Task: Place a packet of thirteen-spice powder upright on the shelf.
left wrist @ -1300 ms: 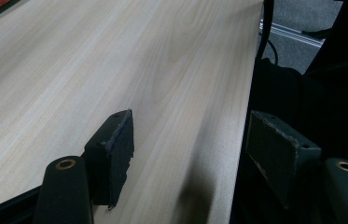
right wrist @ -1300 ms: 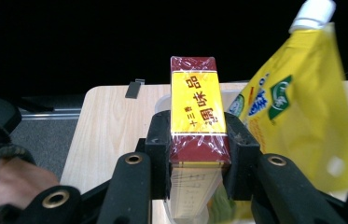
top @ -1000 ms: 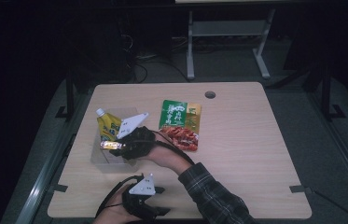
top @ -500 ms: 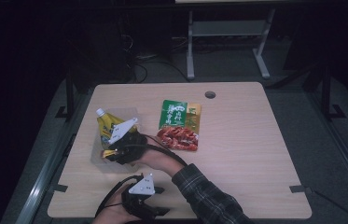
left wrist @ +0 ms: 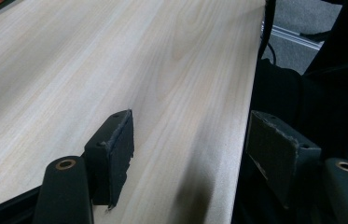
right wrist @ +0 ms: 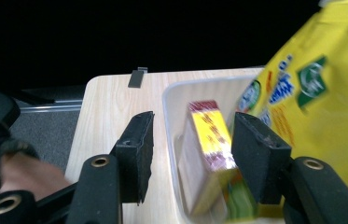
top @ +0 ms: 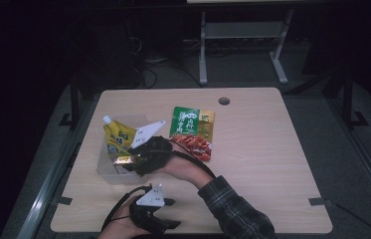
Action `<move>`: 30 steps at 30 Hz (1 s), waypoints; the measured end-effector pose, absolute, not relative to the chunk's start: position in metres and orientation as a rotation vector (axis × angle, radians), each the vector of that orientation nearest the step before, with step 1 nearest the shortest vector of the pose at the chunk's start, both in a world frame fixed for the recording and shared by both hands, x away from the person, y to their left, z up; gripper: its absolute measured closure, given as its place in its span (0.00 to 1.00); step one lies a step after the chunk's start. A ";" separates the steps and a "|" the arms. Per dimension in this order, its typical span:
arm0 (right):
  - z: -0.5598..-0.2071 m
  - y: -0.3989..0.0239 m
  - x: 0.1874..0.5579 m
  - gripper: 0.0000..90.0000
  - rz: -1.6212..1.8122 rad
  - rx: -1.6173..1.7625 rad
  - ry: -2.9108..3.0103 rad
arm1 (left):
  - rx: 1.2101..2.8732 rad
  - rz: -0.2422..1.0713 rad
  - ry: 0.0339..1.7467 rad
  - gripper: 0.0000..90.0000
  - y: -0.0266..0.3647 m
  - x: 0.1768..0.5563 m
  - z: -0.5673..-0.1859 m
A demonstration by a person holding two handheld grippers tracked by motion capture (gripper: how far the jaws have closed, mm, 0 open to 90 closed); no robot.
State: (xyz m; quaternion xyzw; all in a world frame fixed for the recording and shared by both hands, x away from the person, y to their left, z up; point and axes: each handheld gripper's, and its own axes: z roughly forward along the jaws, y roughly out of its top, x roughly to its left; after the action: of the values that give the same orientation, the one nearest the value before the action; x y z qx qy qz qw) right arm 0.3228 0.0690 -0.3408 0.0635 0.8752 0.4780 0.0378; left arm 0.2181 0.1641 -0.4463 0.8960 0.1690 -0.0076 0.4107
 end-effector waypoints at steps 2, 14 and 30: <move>-0.340 0.059 0.322 0.52 1.480 0.213 2.689 | 2.260 -0.029 0.452 0.35 0.165 0.218 -0.446; -0.341 -0.002 0.319 0.49 1.489 0.308 2.650 | 2.261 -0.001 0.466 0.35 0.171 0.225 -0.445; -0.379 -0.086 0.317 0.45 1.431 0.552 2.615 | 2.254 0.030 0.511 0.37 0.168 0.232 -0.445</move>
State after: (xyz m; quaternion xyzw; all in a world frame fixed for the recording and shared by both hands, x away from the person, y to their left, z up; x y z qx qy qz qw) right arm 0.3172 -0.0858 -0.3788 0.1817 0.8613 0.4713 0.0550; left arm 0.2316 0.1682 -0.4455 0.8923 0.2022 0.0117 0.4035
